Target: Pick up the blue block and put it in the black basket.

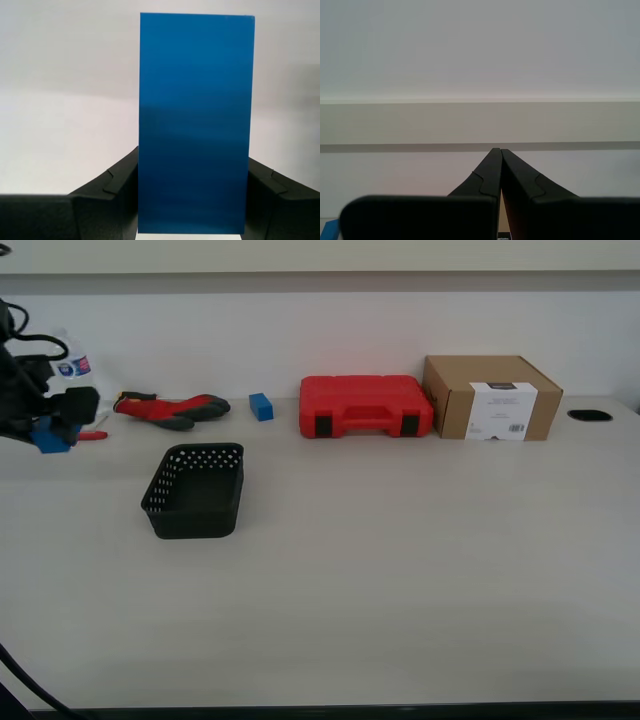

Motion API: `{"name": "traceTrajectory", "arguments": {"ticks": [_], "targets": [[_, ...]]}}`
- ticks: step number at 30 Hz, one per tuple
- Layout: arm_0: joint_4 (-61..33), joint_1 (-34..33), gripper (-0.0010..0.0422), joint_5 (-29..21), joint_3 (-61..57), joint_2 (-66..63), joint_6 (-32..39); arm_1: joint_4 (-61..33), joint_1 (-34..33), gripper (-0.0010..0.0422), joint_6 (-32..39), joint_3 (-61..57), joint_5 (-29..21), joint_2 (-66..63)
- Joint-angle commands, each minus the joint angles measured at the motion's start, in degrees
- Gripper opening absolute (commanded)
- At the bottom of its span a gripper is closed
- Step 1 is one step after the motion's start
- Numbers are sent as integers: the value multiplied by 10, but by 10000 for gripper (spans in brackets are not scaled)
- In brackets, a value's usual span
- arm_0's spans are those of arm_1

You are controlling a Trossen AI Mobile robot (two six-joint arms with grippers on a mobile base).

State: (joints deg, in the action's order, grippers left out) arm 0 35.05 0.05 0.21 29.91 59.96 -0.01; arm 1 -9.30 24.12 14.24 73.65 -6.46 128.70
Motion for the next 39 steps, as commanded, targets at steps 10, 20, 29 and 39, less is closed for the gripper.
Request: {"name": "traceTrajectory", "arguments": {"ticks": [10, 20, 29, 39], "targets": [[1, 0, 0, 1, 1, 0, 0, 42, -97, 0, -32, -61, -59, 1], [1, 0, 0, 1, 1, 0, 0, -24, -108, 200, -53, -61, -64, 0], [1, 0, 0, 1, 1, 0, 0, -17, -176, 344, -112, -61, -30, 0], [1, 0, 0, 1, 1, 0, 0, -2, -154, -4, -17, -53, -15, 4]]}}
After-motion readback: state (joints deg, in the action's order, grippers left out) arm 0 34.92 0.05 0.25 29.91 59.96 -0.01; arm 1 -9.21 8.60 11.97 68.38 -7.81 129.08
